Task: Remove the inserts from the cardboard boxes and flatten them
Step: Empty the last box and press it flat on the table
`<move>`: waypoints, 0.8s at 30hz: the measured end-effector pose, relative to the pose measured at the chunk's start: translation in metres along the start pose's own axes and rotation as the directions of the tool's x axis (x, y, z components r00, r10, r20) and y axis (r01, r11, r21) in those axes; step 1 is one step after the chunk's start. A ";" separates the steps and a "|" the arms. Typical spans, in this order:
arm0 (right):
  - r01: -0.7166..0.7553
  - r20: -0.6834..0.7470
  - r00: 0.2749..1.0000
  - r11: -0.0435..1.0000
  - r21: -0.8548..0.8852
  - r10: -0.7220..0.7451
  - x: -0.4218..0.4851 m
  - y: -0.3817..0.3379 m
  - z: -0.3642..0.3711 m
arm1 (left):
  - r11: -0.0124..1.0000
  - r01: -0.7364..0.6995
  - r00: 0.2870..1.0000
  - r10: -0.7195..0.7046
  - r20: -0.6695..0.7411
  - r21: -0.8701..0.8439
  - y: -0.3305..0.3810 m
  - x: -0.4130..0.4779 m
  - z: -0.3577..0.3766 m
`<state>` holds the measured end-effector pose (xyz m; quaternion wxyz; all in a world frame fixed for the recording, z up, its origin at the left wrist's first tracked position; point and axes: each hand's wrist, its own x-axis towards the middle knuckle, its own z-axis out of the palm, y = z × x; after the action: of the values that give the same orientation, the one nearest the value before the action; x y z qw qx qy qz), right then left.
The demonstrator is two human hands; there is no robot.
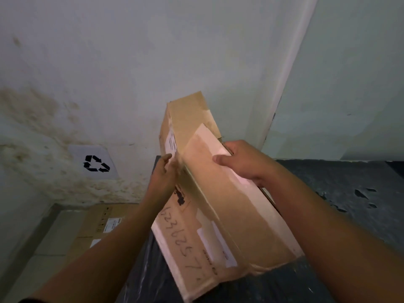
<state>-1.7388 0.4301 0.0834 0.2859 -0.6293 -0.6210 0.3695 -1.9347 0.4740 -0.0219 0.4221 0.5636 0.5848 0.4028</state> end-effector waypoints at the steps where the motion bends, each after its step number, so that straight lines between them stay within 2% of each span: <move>1: 0.019 -0.015 1.000 0.998 0.065 -0.018 -0.001 -0.003 -0.003 | 0.999 -0.036 0.999 0.036 -0.030 0.008 0.007 0.000 -0.001; 6: 0.079 -0.075 0.996 0.928 0.364 -0.055 -0.009 -0.010 -0.012 | 0.957 -0.265 0.941 0.283 -0.186 0.113 0.043 0.007 -0.014; 10: 0.035 -0.088 0.996 0.840 0.542 0.015 -0.010 0.013 -0.006 | 0.904 -0.325 0.924 0.367 -0.112 0.279 0.046 0.011 -0.014; 13: -0.075 -0.049 0.990 0.777 0.624 0.135 -0.012 0.045 0.005 | 0.841 -0.279 0.954 0.299 0.032 0.463 0.030 0.013 0.004; 17: -0.204 -0.008 0.964 0.762 0.615 0.264 -0.015 0.085 0.016 | 0.822 -0.230 0.967 0.134 0.215 0.522 -0.008 0.007 0.041; 20: -0.275 -0.021 0.934 0.753 0.598 0.357 -0.020 0.115 0.013 | 0.831 -0.223 0.943 0.051 0.330 0.509 -0.031 0.000 0.071; 24: -0.332 -0.051 0.905 0.775 0.538 0.422 -0.029 0.152 -0.001 | 0.749 -0.323 0.866 -0.011 0.500 0.578 -0.051 -0.001 0.107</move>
<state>-1.6499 0.3917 -0.0373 0.4155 -0.6697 -0.3329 0.5177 -1.8498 0.4700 -0.1041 0.2954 0.8025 0.5146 0.0621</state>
